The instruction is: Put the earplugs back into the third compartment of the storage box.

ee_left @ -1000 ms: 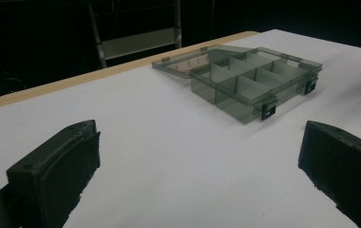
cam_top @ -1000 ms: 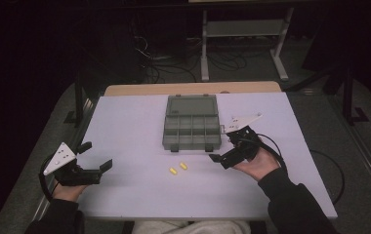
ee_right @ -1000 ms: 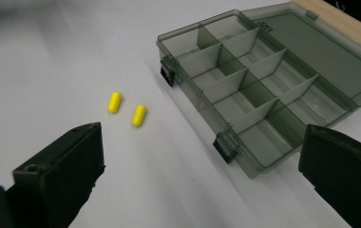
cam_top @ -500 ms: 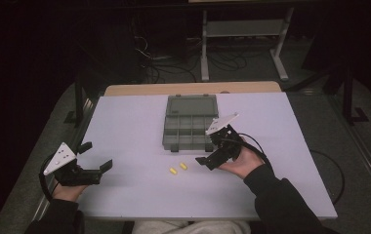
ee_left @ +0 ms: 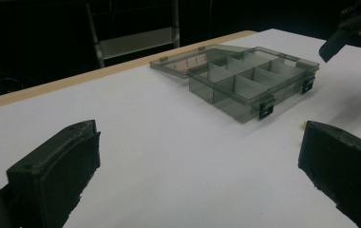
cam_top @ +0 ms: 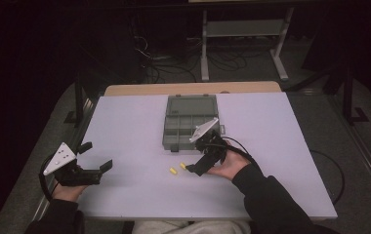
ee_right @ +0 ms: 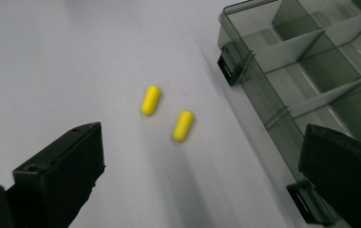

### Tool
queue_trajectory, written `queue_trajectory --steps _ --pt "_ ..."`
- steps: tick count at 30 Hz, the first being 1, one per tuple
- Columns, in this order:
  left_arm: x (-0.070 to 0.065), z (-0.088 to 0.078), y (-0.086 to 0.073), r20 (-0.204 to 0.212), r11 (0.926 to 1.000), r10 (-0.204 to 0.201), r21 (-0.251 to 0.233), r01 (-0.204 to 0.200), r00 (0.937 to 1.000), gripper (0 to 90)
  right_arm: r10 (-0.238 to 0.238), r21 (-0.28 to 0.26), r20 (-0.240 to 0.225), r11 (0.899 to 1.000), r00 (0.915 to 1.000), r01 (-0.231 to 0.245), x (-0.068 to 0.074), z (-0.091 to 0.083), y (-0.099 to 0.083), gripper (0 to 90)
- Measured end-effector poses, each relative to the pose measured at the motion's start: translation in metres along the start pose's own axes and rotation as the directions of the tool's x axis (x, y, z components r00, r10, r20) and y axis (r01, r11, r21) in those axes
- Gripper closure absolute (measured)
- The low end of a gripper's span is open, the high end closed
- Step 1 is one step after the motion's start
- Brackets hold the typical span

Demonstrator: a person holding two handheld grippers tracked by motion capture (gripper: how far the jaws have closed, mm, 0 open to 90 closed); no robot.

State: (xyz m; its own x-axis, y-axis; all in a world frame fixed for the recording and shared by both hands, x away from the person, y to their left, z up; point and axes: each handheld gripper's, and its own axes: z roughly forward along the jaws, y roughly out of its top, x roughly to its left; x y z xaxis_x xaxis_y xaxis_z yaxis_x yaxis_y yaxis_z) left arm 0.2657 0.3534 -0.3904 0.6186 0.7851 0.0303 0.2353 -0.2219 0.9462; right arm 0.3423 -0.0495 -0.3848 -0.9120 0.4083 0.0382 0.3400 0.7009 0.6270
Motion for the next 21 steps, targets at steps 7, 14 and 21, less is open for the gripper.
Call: queue_trajectory --steps 7,14,21 --pt "0.0 0.0 0.0 0.003 1.0 -0.001 -0.001 0.001 1.0 0.0 -0.023 0.027 -0.016 0.999 0.9996 0.023 0.004 0.017 0.005 0.8" --pt "0.0 0.0 0.0 0.006 1.0 0.0 0.0 0.0 1.0 0.0 -0.037 0.067 -0.025 0.997 0.999 0.038 0.007 0.031 0.006 0.8" --pt "0.0 -0.001 0.0 0.008 1.0 -0.001 -0.004 0.001 1.0 0.0 -0.049 0.088 -0.042 0.995 0.9979 0.053 0.009 0.045 0.007 0.8"
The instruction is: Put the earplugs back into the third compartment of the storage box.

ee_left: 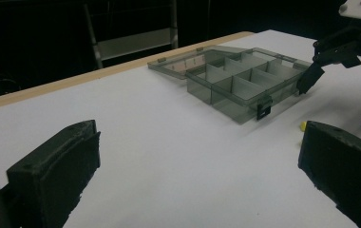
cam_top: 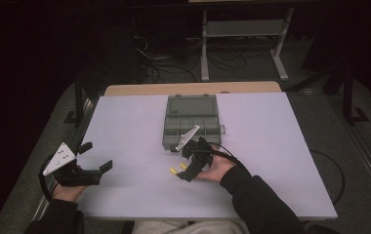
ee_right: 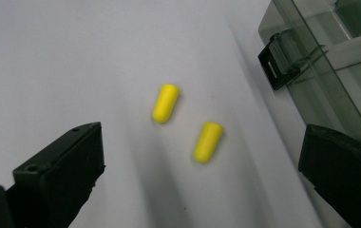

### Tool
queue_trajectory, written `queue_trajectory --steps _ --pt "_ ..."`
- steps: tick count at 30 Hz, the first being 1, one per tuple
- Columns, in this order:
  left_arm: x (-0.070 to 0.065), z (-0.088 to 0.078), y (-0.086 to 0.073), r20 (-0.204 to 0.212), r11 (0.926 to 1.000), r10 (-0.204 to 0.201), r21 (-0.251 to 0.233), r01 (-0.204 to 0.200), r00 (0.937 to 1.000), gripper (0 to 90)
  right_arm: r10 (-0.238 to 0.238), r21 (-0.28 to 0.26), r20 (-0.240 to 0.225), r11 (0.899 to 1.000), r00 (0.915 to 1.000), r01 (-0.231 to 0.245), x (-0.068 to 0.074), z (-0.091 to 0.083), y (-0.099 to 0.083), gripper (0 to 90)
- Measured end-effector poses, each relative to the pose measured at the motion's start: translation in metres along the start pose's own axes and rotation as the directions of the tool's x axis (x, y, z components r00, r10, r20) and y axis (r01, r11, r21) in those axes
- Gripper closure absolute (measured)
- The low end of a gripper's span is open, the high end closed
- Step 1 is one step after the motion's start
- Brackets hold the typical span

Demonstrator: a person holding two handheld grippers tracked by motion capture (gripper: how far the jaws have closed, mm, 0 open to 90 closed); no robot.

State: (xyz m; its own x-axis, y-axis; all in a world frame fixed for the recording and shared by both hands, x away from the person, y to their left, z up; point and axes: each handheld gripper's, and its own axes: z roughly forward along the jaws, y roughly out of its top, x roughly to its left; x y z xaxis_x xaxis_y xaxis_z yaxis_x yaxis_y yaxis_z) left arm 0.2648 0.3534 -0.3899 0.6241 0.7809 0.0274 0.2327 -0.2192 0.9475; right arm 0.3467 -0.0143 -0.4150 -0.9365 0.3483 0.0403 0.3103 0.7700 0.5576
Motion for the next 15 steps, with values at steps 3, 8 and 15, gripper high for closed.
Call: queue_trajectory --steps 3,8,15 --pt "0.0 0.0 0.0 0.003 1.0 -0.002 0.002 0.002 1.0 0.0 -0.003 0.011 -0.003 1.0 1.0 0.003 0.0 0.005 0.0 4.3" --pt "0.0 0.0 0.0 0.004 1.0 -0.002 -0.002 0.002 1.0 0.0 -0.021 0.014 0.008 1.0 0.9998 0.02 0.0 0.01 0.002 14.8" --pt "0.0 0.0 0.0 0.005 1.0 -0.002 -0.002 0.002 1.0 0.0 0.017 0.027 -0.003 0.999 0.9998 -0.017 -0.004 0.012 0.003 28.5"
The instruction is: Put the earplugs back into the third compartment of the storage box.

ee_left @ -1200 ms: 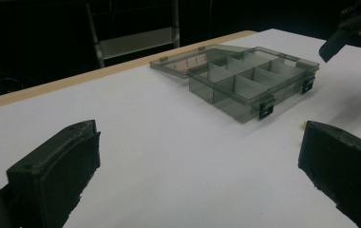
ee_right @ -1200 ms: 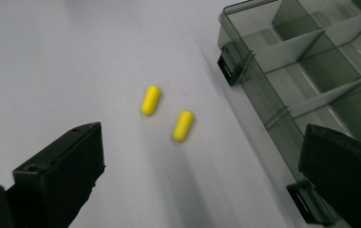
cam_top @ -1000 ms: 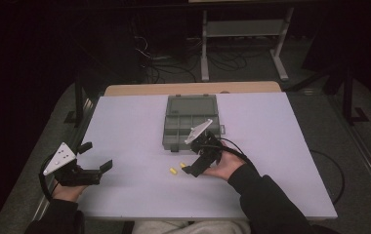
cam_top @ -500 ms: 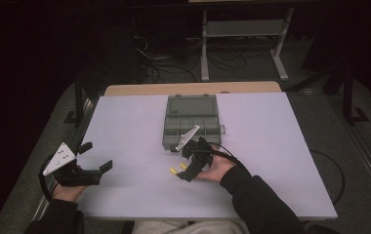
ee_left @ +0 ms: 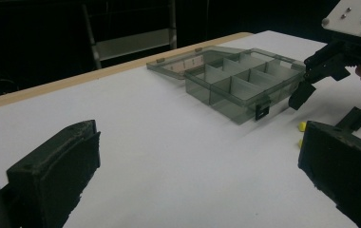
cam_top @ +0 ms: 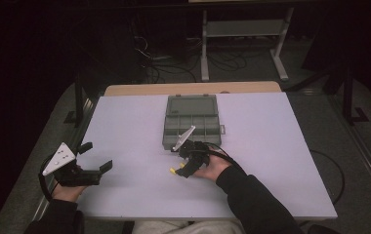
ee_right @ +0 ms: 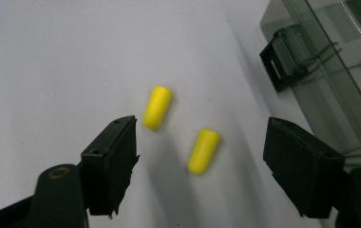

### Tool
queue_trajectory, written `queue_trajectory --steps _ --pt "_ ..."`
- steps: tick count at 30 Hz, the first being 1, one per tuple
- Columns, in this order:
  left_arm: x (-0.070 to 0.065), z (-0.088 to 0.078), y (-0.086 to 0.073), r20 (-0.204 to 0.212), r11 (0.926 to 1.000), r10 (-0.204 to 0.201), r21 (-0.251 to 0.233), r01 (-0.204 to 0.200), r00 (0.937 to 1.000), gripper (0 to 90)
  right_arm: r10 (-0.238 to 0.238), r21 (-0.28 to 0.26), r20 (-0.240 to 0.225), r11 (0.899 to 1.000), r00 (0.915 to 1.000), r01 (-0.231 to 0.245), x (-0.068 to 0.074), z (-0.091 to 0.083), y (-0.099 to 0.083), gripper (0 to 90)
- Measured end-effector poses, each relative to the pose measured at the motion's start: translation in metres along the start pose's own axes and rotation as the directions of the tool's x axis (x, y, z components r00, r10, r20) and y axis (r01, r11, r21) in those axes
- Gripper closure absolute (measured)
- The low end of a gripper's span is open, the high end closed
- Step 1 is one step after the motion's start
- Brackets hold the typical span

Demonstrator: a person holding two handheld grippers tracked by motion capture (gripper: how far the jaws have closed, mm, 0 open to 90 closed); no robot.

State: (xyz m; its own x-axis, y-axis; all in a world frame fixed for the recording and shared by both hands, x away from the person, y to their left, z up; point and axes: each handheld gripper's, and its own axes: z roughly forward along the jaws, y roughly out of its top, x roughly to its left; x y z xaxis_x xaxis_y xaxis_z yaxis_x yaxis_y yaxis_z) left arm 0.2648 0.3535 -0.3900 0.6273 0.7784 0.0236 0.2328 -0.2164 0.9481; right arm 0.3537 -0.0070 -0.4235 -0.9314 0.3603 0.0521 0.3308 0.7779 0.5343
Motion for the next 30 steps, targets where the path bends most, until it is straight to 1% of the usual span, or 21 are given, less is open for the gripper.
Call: queue_trajectory --steps 1,2,4,5,7,8,9,11,12,13,14,16,17,18,19,20,23,30 --pt "0.0 0.0 0.0 0.0 1.0 0.0 0.0 0.0 1.0 0.0 0.0 0.0 0.0 1.0 1.0 0.0 0.0 0.0 0.0 28.5" --pt "-0.0001 0.0 0.0 0.0 1.0 0.0 0.0 0.0 1.0 0.0 0.002 0.01 0.008 1.0 1.0 -0.002 -0.0019 0.0005 -0.0006 32.7" --pt "-0.0001 0.0 0.0001 0.0 1.0 0.001 0.001 -0.001 1.0 0.0 0.003 0.015 0.014 1.0 0.9999 -0.004 -0.0025 0.0011 -0.0009 34.4" --pt "-0.0001 0.0 0.0001 0.0 1.0 0.002 0.001 -0.002 1.0 0.0 0.007 0.019 0.02 1.0 0.9998 -0.007 -0.0031 0.0022 -0.0013 40.3" --pt "-0.0001 0.0 0.0001 0.0 1.0 0.0 0.001 0.0 1.0 0.0 0.011 0.021 0.023 1.0 0.9997 -0.012 -0.0029 0.0027 -0.0014 46.6" --pt "-0.0001 0.0 0.0001 -0.001 1.0 0.0 0.001 0.0 1.0 0.0 0.011 0.021 0.023 1.0 0.9997 -0.012 -0.0029 0.0027 -0.0014 46.6" --pt "0.0 0.0 0.0 0.0 1.0 0.001 0.001 -0.001 1.0 0.0 0.012 0.019 0.03 1.0 0.9995 -0.013 -0.0025 0.0033 -0.0011 51.6" --pt "-0.0001 0.0001 0.0 0.0 1.0 0.001 0.001 -0.001 1.0 0.0 0.007 0.019 0.029 1.0 0.9996 -0.007 -0.0022 0.0039 -0.001 58.7" --pt "-0.0001 0.0001 0.0001 -0.002 1.0 0.001 0.002 -0.001 1.0 0.0 0.007 0.019 0.029 1.0 0.9996 -0.007 -0.0022 0.0039 -0.001 58.7" --pt "0.0 0.0 0.0001 -0.002 1.0 0.001 0.001 -0.001 1.0 0.0 0.002 0.02 0.041 1.0 0.9992 -0.003 -0.0015 0.0042 -0.0007 66.3" --pt "-0.0001 0.0 0.0001 -0.002 1.0 0.0 0.0 0.0 1.0 0.0 0.008 0.023 0.039 1.0 0.9992 -0.009 -0.0013 0.0046 -0.0006 70.1" --pt "0.0 -0.0001 0.0001 -0.002 1.0 0.001 0.0 -0.001 1.0 0.0 0.008 0.029 0.031 1.0 0.9995 -0.009 -0.0012 0.0054 -0.0006 71.7" --pt "0.0 -0.0001 0.0001 -0.002 1.0 0.001 0.0 -0.001 1.0 0.0 0.005 0.038 0.029 0.999 0.9996 -0.006 0.0 0.0065 -0.0006 76.2" --pt "-0.0001 0.0 0.0001 -0.002 1.0 0.001 0.0 -0.001 1.0 0.0 0.005 0.038 0.029 0.999 0.9996 -0.006 0.0 0.0065 -0.0006 76.2" --pt "-0.0001 0.0001 0.0001 -0.001 1.0 0.001 0.001 -0.001 1.0 0.0 0.019 0.043 0.026 0.999 0.9995 -0.02 0.0008 0.0064 0.0003 78.6" --pt "-0.0001 0.0002 0.0001 -0.001 1.0 0.001 0.002 -0.001 1.0 0.0 0.021 0.048 0.022 0.999 0.9995 -0.022 0.0011 0.0062 0.0008 79.2" --pt "-0.0001 0.0001 0.0001 0.0 1.0 0.001 0.001 -0.001 1.0 0.0 0.014 0.056 0.033 0.998 0.9994 -0.015 0.0017 0.0051 0.0011 79.7" --pt "0.0 0.0002 0.0 0.003 1.0 0.002 0.002 -0.002 1.0 0.0 0.024 0.039 0.029 0.999 0.9993 -0.025 -0.0015 0.0001 0.0005 79.6"
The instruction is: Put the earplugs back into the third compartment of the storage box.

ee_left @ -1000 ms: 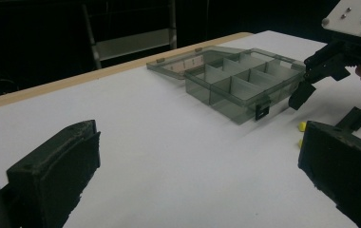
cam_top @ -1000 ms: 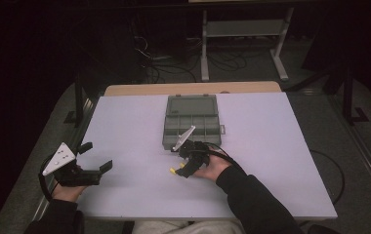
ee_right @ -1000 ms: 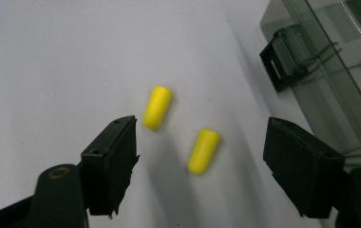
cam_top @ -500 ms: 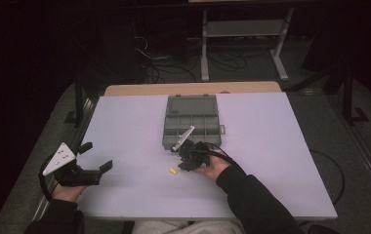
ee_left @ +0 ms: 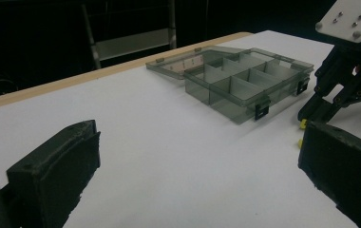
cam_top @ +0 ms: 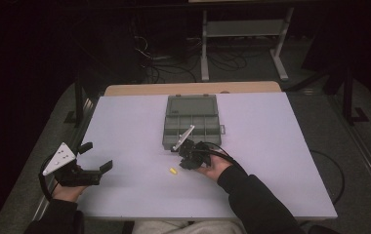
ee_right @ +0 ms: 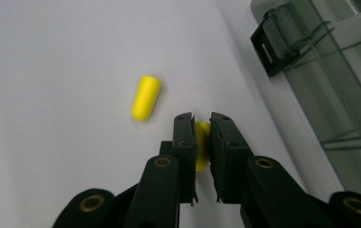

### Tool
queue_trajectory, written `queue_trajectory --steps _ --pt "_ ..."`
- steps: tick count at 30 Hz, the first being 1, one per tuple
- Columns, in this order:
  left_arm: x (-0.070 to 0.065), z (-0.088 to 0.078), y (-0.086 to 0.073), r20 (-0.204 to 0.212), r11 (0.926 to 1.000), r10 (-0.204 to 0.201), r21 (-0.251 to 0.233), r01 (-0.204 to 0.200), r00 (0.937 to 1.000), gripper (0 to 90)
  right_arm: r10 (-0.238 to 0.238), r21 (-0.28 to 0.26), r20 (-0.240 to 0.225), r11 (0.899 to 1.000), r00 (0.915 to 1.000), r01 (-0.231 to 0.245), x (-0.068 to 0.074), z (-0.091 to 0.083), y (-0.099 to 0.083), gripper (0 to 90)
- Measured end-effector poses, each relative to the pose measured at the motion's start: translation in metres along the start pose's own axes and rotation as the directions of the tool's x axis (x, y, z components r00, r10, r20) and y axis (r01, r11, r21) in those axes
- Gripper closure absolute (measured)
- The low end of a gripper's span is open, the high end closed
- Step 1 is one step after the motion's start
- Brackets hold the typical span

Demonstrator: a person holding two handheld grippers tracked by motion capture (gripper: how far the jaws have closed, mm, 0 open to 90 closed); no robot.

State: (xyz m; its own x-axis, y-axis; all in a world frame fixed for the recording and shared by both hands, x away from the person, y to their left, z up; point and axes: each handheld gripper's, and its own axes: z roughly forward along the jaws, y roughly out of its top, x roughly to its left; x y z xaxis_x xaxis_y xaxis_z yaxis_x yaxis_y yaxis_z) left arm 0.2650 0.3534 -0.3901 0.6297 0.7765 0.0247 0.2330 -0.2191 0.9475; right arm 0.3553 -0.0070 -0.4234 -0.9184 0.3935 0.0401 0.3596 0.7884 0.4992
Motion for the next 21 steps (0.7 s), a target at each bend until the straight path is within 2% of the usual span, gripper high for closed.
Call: queue_trajectory --steps 5,12,21 --pt "0.0 0.0 0.0 0.002 1.0 0.0 0.002 0.0 1.0 0.0 0.008 -0.025 0.003 1.0 1.0 -0.007 -0.002 -0.012 0.002 79.6" --pt "0.0 0.001 0.0 0.004 1.0 0.001 0.004 -0.001 1.0 0.0 -0.004 -0.071 0.016 0.997 0.9999 0.005 -0.006 -0.037 0.011 79.6" --pt "0.0 0.001 0.0 0.003 1.0 0.002 0.004 -0.002 1.0 0.0 0.011 -0.085 0.038 0.996 0.9992 -0.008 -0.022 -0.054 0.019 79.6"
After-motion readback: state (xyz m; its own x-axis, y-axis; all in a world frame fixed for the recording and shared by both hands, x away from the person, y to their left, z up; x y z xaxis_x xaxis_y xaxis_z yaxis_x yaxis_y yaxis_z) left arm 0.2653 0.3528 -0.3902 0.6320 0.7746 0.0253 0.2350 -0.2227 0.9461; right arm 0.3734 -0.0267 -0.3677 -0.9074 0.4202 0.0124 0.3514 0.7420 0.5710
